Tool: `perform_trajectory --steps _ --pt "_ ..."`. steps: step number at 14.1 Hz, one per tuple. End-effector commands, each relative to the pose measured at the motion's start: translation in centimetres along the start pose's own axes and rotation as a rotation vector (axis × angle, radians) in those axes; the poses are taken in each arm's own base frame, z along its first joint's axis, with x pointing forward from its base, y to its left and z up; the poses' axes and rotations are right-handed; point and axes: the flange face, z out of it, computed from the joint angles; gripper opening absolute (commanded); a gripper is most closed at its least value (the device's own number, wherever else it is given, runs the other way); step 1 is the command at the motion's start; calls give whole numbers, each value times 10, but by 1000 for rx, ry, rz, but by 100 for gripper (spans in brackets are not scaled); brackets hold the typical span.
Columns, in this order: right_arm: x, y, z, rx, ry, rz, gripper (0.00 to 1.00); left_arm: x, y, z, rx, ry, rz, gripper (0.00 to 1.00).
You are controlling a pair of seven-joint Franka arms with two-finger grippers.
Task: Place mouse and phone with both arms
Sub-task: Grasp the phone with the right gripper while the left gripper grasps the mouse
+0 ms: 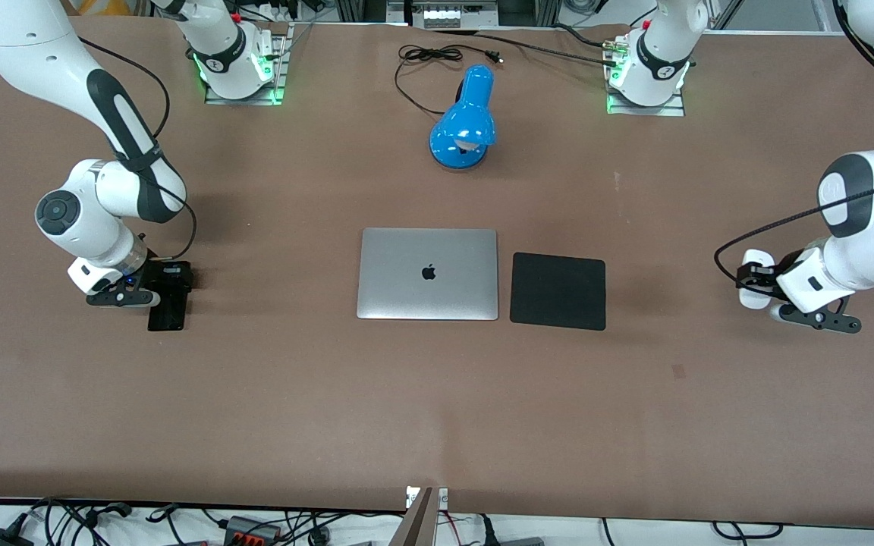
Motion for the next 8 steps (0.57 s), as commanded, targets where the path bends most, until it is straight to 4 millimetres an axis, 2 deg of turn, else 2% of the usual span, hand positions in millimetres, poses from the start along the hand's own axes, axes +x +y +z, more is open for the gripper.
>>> perform_trajectory --steps 1,2,3,4,6,7,8 --pt "10 -11 -18 11 0 -26 0 13 76 -10 -16 -29 -75 30" --pt "18 -32 -33 31 -12 -53 0 17 107 -1 -28 -37 -86 30" --pt "24 -49 -49 44 -26 -74 0 25 137 17 -43 -40 -102 29" --pt "30 -64 -59 56 -50 -74 0 29 156 27 -50 -17 -121 29" --pt "37 -103 -77 72 -49 -81 0 33 210 48 -50 41 -91 29" --pt "39 -120 -82 75 -40 -82 0 34 224 64 -60 62 -130 29" --pt "39 -143 -82 77 -42 -83 0 36 230 78 -76 87 -146 29"
